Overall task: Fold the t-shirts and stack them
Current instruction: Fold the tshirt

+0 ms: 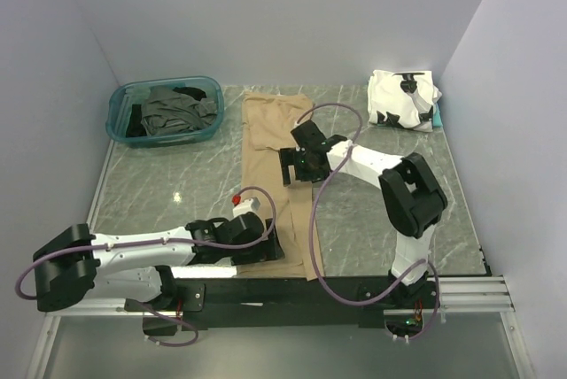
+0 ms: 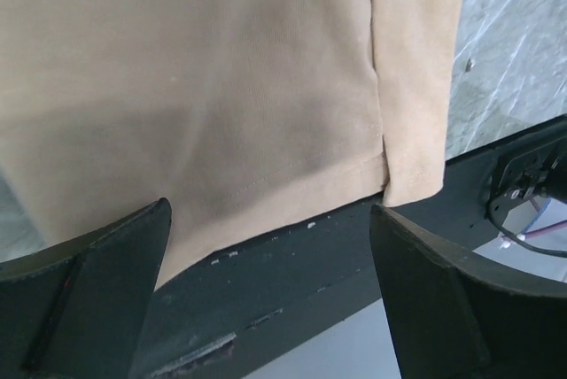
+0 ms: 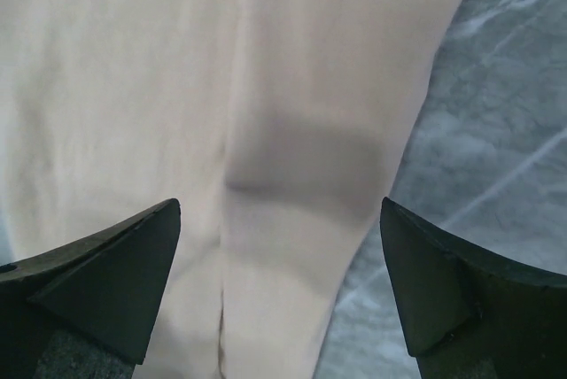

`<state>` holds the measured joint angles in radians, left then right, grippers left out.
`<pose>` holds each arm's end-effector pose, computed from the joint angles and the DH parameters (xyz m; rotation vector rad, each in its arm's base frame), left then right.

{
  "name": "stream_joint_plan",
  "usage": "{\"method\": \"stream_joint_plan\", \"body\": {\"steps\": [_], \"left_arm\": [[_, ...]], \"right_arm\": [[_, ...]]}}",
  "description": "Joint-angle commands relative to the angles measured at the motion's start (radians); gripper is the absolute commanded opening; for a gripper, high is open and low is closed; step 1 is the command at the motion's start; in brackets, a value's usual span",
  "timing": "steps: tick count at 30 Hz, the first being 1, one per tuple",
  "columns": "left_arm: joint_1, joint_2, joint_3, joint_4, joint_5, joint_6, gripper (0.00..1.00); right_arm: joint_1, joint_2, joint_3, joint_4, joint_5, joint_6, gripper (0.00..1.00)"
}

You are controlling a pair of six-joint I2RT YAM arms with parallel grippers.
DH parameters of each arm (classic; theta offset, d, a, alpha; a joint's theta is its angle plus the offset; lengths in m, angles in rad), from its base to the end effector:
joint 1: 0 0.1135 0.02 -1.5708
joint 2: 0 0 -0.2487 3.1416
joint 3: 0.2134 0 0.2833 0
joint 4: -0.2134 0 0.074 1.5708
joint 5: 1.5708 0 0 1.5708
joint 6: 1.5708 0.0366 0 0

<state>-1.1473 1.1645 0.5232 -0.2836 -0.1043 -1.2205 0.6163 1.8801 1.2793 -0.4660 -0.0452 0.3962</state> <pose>0.1045 -0.2226 0.1362 -0.1458 2.6941 -0.7829 0.3348 0.2391 0.1466 -0.3116 2.6776 0.3898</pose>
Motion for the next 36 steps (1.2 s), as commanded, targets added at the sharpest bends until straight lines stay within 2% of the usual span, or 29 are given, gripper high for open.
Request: {"method": "stream_joint_plan", "body": {"steps": [1,6,9,11,13,17,20,21,22,24,27,28,30,31,36], "left_arm": [[-0.006,-0.046,0.098,-0.089,-0.063,-0.014,1.0],[-0.002,-0.109,0.156,-0.215,-0.199,-0.025,0.99],[0.011,-0.164,0.158,-0.307,-0.27,-0.06,0.99],[0.032,-0.221,0.149,-0.4,-0.31,-0.105,1.0],[0.098,-0.267,0.118,-0.439,-0.318,-0.119,0.99],[0.216,-0.4,0.029,-0.419,-0.253,-0.086,0.99],[0.258,-0.45,-0.018,-0.422,-0.236,-0.099,1.0],[0.259,-0.457,-0.034,-0.42,-0.235,-0.103,0.99],[0.259,-0.468,-0.041,-0.413,-0.224,-0.102,0.99],[0.259,-0.471,-0.055,-0.404,-0.213,-0.105,1.0],[0.261,-0.462,-0.061,-0.414,-0.204,-0.112,0.99],[0.261,-0.456,-0.063,-0.416,-0.201,-0.111,0.99],[0.261,-0.451,-0.068,-0.413,-0.193,-0.113,0.99],[0.261,-0.448,-0.069,-0.407,-0.19,-0.112,0.99],[0.259,-0.439,-0.081,-0.379,-0.173,-0.109,0.99]], "right_arm": [[0.023,-0.169,-0.012,-0.017,0.005,-0.071,1.0],[0.068,-0.327,-0.099,-0.022,0.039,-0.025,1.0],[0.132,-0.438,-0.251,-0.036,0.086,0.05,0.99],[0.206,-0.522,-0.314,-0.058,0.122,0.102,0.98],[0.262,-0.599,-0.391,-0.078,0.145,0.154,0.95],[0.472,-0.671,-0.471,-0.16,0.179,0.263,0.89],[0.61,-0.67,-0.495,-0.183,0.219,0.36,0.82],[0.635,-0.647,-0.497,-0.183,0.214,0.395,0.79],[0.655,-0.632,-0.494,-0.184,0.222,0.412,0.71],[0.712,-0.583,-0.47,-0.194,0.241,0.44,0.67],[0.74,-0.514,-0.439,-0.191,0.252,0.458,0.61],[0.741,-0.498,-0.431,-0.195,0.261,0.461,0.54],[0.741,-0.463,-0.419,-0.209,0.274,0.477,0.51],[0.743,-0.454,-0.419,-0.215,0.283,0.481,0.45],[0.743,-0.42,-0.429,-0.226,0.294,0.5,0.42]]}}
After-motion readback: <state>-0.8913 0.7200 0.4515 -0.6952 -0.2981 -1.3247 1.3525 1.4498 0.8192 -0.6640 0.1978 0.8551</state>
